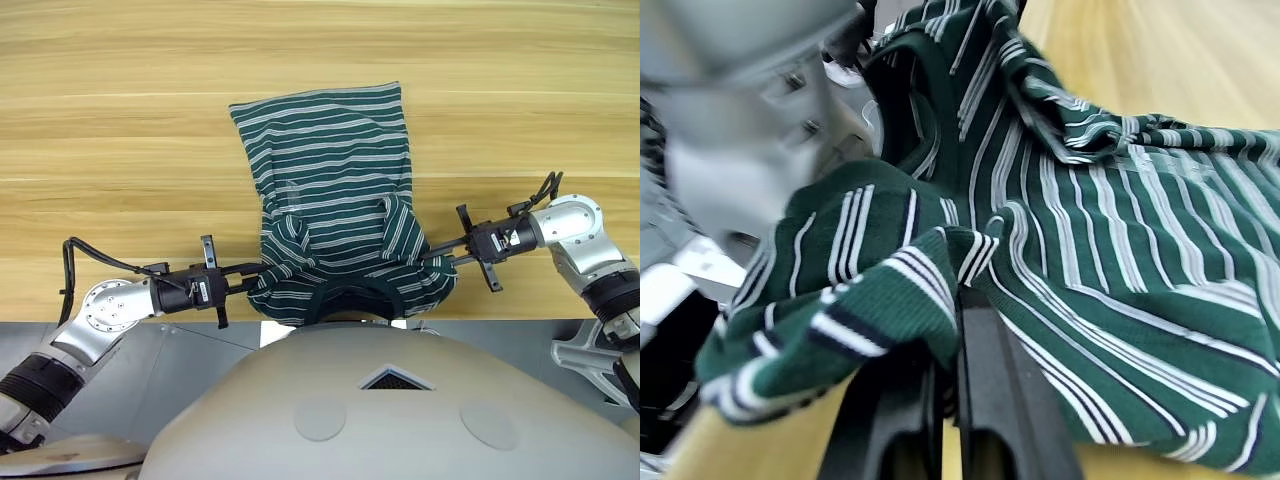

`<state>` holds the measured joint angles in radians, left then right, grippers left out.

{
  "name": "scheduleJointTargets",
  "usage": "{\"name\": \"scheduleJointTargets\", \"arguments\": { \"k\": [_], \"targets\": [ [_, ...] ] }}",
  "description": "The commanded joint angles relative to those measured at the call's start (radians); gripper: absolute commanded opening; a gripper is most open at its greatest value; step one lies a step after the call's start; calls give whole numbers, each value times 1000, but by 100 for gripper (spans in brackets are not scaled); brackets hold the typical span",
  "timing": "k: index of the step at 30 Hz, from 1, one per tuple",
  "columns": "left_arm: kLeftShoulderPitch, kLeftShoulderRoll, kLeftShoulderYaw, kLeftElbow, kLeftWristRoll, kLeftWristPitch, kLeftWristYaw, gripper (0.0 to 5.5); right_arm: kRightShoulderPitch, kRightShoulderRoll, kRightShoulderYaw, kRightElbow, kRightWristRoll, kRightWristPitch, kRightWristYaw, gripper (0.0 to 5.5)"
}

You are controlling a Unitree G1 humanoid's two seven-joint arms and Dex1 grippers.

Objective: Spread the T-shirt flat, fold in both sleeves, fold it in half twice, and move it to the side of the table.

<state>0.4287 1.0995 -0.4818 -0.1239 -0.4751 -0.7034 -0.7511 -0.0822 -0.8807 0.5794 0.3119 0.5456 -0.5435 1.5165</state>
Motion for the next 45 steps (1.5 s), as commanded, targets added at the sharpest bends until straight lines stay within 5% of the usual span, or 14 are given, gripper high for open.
{"name": "scheduleJointTargets", "arguments": {
  "k": [1,16,33,39,45],
  "targets": [
    [20,-2,87,-38,-118,89,-76,0,8,27,-61,-15,-10,80,35,0],
    [-517,-378,288,472,-134,553,-328,0,-508,382,-336,475,-63,462,6,0],
    [-783,-687,414,1131,161,428,-216,0,-648,541,-469,966,-369,382,-324,0],
    [-837,-716,473,1308,219,410,-140,0,-630,542,-529,1001,-416,400,-425,121],
    [-851,-718,546,1325,193,404,-175,108,-622,542,-588,1015,-436,406,-497,222]
  ]
}}
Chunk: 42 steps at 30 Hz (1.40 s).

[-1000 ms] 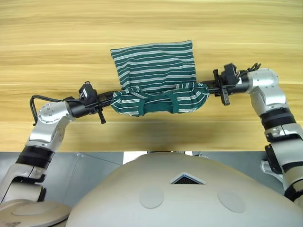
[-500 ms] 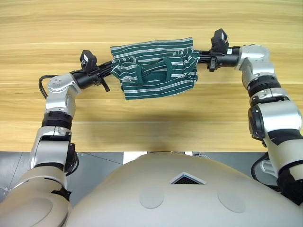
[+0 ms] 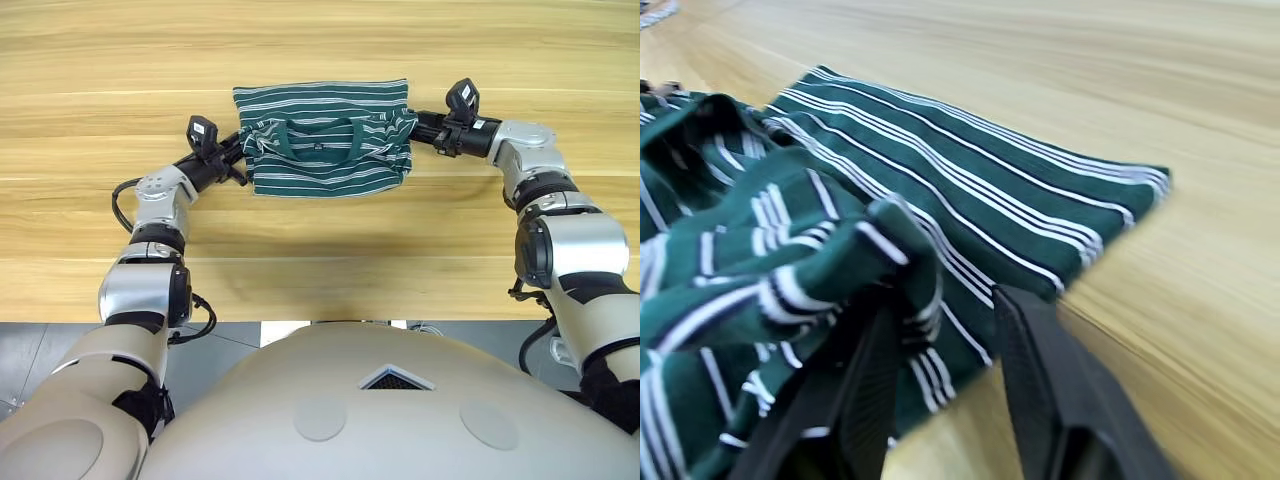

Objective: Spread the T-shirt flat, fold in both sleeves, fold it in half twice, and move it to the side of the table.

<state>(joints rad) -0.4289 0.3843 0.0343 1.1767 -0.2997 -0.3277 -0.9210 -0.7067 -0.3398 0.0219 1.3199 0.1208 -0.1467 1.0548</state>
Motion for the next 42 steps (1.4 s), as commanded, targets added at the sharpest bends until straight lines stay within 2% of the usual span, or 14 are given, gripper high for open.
{"name": "scheduleJointTargets", "arguments": {
  "k": [1,12,20,24,28,32,35,38,42],
  "targets": [
    [1,-5,43,24,11,37,-13,129,4,6,-39,8,-15,8,-47,243],
    [3,-59,154,-36,-24,105,-7,277,14,31,-119,-7,-18,-14,-163,412],
    [17,-107,337,-95,-160,243,181,388,54,31,-170,-30,-2,66,-241,535],
    [8,-96,406,-75,-187,265,313,456,65,47,-173,-34,-19,104,-394,540],
    [24,-104,396,-81,-142,235,386,520,51,51,-211,-43,6,120,-519,540],
    [84,-129,368,-182,-109,165,394,520,59,57,-222,-75,11,84,-509,540],
    [232,-169,290,-402,-46,64,368,520,99,53,-225,-133,25,3,-418,540],
    [486,-191,110,-731,105,-116,303,520,154,28,-263,-240,101,-93,-228,540],
    [645,-185,36,-918,213,-176,354,524,253,27,-256,-444,182,-145,-34,468]
  ]
}}
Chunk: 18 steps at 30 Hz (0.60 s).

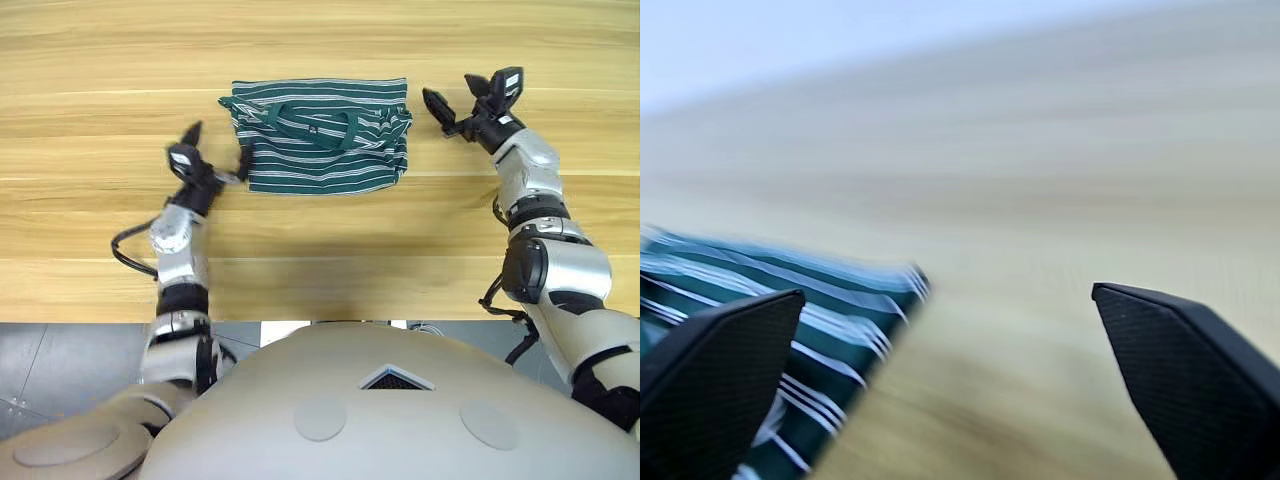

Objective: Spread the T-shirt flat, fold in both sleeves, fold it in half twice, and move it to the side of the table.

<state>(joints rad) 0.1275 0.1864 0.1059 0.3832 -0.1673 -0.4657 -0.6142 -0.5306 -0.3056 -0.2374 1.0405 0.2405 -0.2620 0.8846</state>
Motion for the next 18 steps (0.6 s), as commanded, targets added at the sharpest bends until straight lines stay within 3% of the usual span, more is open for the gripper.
{"name": "scheduleJointTargets", "arguments": {
  "k": [1,5,12,18],
  "targets": [
    [107,14,-41,-153,100,-45,68,524,100,-5,11,-218,81,-29,174,452],
    [176,-13,-97,-312,219,-69,164,524,233,-13,87,-520,141,24,306,388],
    [134,-112,-221,-307,300,92,291,524,322,-7,184,-687,90,36,275,260],
    [111,-179,-263,-235,298,226,367,524,332,-8,216,-725,83,30,232,255]
  ]
}}
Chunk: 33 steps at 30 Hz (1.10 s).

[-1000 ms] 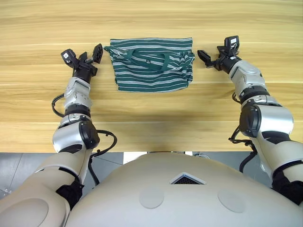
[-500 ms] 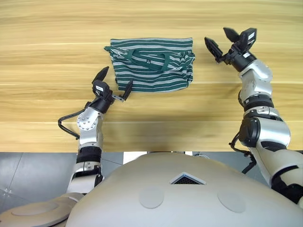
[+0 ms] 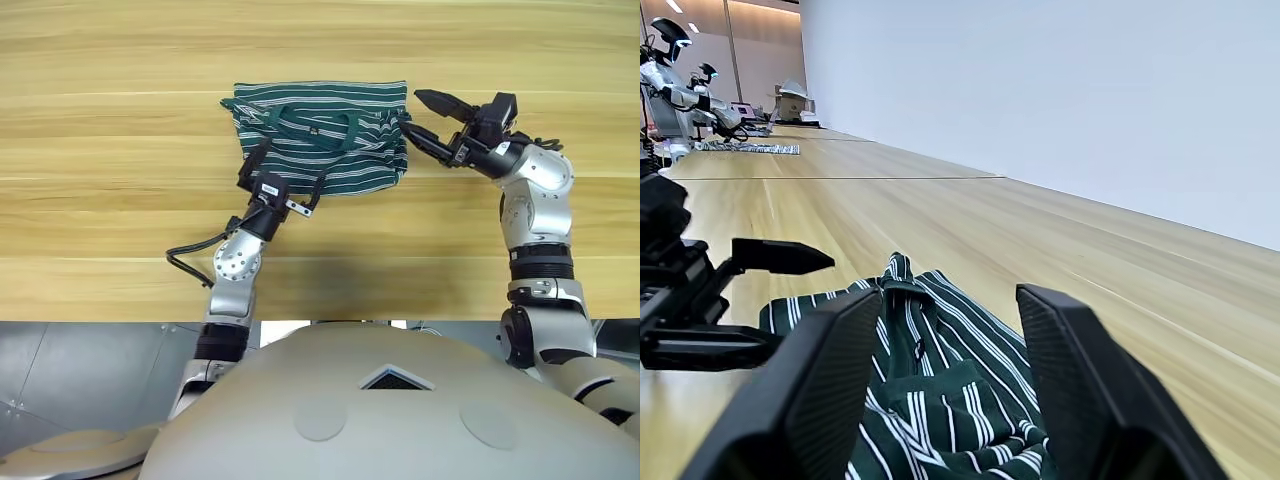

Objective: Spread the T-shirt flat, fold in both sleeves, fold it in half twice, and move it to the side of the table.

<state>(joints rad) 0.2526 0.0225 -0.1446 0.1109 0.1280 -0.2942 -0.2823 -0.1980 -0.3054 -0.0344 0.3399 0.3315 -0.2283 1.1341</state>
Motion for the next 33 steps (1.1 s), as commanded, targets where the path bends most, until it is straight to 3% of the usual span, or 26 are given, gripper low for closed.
{"name": "scheduleJointTargets", "arguments": {
  "k": [1,10,14,24,33],
  "targets": [
    [-24,-22,-11,49,3,71,52,524,4,-9,17,-30,-6,-3,-17,255],
    [-27,-19,-18,75,-2,179,93,524,62,-87,174,-87,-89,25,87,255],
    [-31,-18,-22,87,-3,189,100,524,-8,-101,244,13,-176,37,85,192],
    [51,15,-76,59,13,202,92,524,-239,2,305,337,-312,152,-82,3],
    [68,36,-108,53,16,199,93,524,-352,76,291,539,-364,82,-209,3]
  ]
}}
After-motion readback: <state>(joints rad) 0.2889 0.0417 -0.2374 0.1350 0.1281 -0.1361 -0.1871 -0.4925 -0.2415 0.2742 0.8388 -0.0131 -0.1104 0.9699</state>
